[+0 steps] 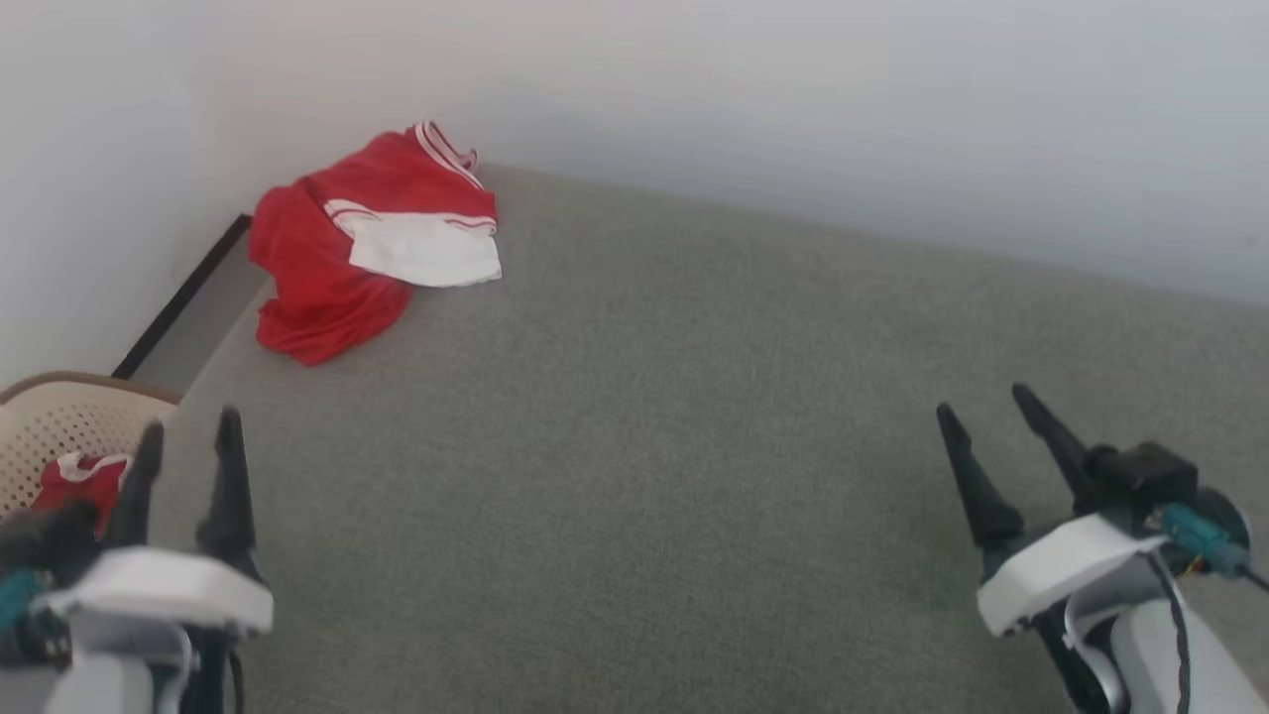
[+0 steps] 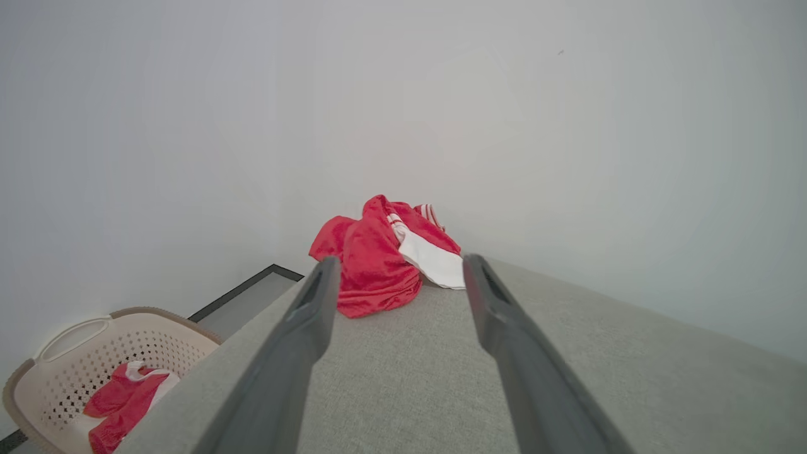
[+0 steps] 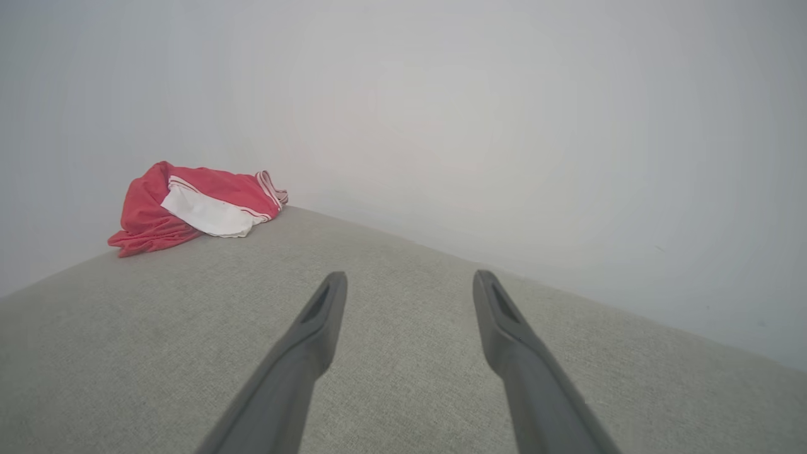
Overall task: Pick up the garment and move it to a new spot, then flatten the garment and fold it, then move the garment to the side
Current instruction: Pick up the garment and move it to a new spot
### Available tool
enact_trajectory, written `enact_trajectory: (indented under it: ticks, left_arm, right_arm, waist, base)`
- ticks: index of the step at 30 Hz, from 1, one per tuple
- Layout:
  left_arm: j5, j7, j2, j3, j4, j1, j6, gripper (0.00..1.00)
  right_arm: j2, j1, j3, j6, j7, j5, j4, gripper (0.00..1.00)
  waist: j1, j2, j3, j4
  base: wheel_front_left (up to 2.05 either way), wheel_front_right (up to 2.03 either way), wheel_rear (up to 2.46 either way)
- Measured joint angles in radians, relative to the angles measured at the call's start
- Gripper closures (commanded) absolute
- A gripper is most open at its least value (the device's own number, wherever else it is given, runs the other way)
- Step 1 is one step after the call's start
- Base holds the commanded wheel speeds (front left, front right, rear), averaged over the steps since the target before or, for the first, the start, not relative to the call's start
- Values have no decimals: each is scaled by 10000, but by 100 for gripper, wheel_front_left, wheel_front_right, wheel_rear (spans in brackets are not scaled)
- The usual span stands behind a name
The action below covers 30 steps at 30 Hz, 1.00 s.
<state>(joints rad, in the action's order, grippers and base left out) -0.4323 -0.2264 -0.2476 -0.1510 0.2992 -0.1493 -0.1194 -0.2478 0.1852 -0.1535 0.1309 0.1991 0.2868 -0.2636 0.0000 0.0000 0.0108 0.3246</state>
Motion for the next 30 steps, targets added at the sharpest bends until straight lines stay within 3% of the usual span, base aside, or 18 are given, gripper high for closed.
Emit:
enact_trajectory:
  ticks: [17, 30]
  left_arm:
    - [-863, 1035, -1699, 345, 3708, -4891, -84, 0]
    - [-1243, 1691, -2489, 832, 7131, -8166, -90, 0]
  right_arm:
    - [-646, 1013, 267, 0, -903, -430, 1816, 0]
    - [-932, 1688, 332, 0, -1620, -844, 3532, 0]
  waist:
    - [0, 0, 2421, -947]
    - [0, 0, 4867, -1713]
  base:
    - [0, 0, 0]
    - [0, 0, 0]
